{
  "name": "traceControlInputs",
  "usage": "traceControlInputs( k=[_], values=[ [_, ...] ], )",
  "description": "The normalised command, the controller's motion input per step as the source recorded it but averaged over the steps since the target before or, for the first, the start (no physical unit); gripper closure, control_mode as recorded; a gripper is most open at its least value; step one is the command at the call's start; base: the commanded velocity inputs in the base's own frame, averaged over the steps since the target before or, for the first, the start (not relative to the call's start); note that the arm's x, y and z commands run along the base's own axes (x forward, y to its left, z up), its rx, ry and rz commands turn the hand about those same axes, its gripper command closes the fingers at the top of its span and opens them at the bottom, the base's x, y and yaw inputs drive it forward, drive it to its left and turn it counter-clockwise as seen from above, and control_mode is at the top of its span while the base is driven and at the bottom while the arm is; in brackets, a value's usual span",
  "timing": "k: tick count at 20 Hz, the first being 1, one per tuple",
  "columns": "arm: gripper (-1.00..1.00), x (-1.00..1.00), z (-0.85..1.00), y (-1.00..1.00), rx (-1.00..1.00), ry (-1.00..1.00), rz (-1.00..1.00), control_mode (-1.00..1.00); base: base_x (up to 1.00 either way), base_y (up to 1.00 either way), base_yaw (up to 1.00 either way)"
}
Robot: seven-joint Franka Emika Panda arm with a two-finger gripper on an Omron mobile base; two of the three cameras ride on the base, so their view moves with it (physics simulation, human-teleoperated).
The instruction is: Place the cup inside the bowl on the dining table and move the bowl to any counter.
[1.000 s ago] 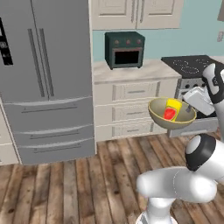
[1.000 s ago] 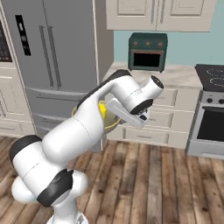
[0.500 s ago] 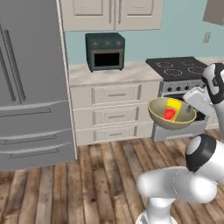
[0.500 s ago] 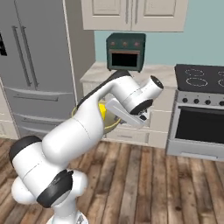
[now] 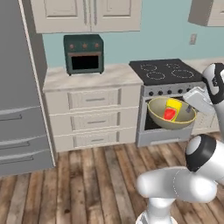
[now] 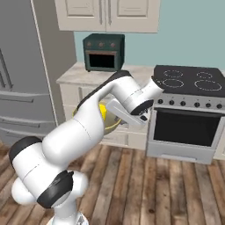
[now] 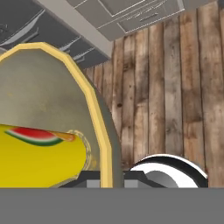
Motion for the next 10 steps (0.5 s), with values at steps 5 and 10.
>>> traceControlInputs(
  k=[5, 10],
  values=[
    [1.00, 0.00, 0.00, 0.00, 0.00, 0.00, 0.00, 1.00, 0.41, -0.74, 0.00],
    [1.00, 0.00, 0.00, 0.00, 0.00, 0.00, 0.00, 1.00, 0.39, -0.72, 0.00]
  ],
)
